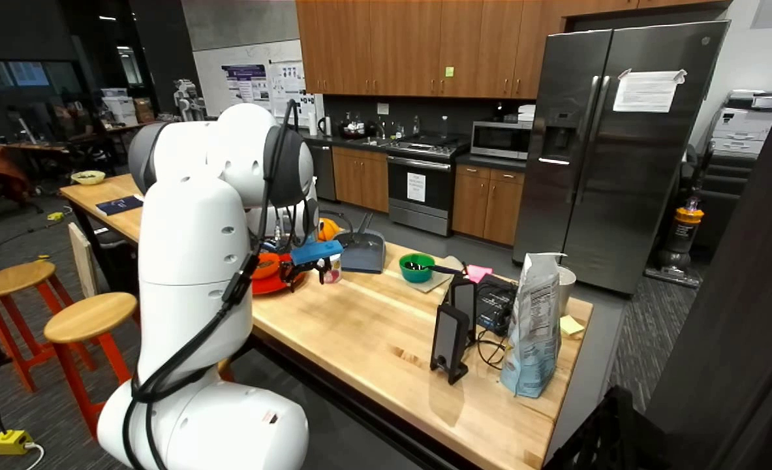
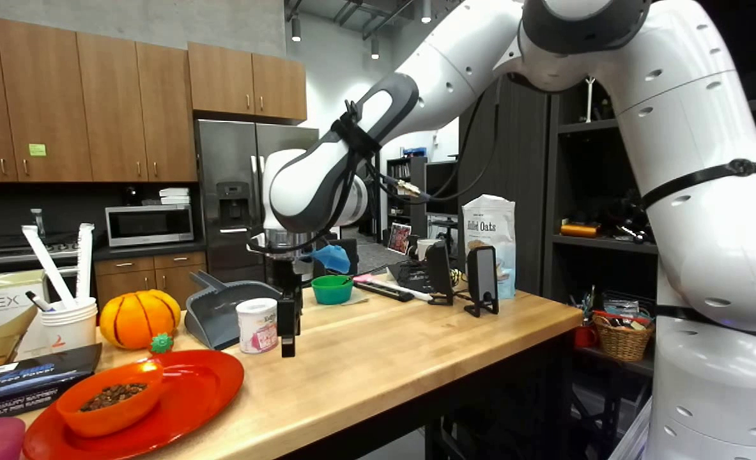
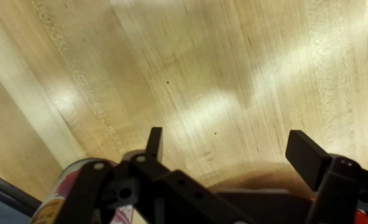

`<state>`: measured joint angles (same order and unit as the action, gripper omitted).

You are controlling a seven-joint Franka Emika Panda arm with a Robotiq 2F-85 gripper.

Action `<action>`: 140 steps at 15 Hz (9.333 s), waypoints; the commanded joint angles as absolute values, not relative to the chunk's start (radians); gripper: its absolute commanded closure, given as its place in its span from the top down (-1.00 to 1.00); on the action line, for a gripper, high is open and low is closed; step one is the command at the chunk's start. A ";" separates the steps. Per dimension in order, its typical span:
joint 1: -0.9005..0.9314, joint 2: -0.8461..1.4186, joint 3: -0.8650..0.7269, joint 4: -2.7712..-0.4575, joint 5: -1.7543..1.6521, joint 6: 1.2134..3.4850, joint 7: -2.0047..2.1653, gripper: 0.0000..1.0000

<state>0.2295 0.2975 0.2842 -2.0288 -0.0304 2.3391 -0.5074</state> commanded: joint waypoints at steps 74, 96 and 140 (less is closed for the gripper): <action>0.032 0.240 0.472 -1.962 0.404 2.358 -0.810 1.00; 0.246 0.536 0.414 -1.672 0.263 2.326 -0.865 1.00; 0.576 0.773 -0.311 -1.462 -0.457 2.933 0.188 1.00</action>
